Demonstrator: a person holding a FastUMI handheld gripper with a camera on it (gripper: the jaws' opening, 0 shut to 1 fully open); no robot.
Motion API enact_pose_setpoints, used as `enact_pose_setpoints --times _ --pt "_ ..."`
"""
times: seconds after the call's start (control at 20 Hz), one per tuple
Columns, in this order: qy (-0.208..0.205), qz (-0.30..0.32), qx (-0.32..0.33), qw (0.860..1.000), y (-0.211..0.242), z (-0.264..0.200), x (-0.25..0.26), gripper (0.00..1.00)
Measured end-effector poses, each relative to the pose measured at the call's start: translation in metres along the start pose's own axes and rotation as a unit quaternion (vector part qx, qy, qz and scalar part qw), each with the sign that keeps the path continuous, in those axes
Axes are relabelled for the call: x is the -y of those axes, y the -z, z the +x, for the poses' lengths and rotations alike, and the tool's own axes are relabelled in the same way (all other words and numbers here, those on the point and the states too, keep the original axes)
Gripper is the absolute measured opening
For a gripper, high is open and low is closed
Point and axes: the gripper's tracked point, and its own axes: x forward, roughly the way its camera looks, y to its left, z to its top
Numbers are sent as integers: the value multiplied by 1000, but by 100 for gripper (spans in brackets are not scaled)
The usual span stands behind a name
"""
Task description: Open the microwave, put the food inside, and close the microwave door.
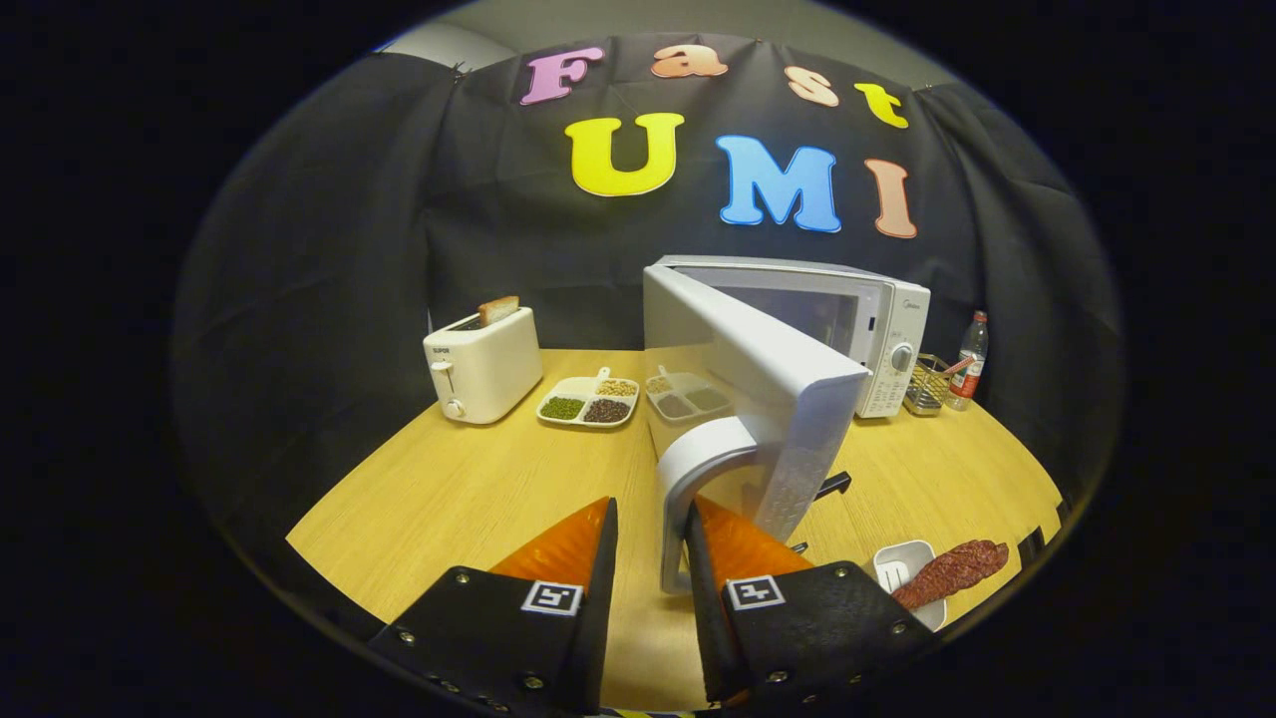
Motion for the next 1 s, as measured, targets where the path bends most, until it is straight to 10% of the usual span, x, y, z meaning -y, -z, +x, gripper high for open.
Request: enact_pose_setpoints --times 0.35,0.8,1.0 --pt "-54 -19 -8 998 12 -10 -48 39" --pt "-230 -20 30 973 -17 -56 -93 40" --pt "-245 -10 85 966 -49 -85 -67 95"
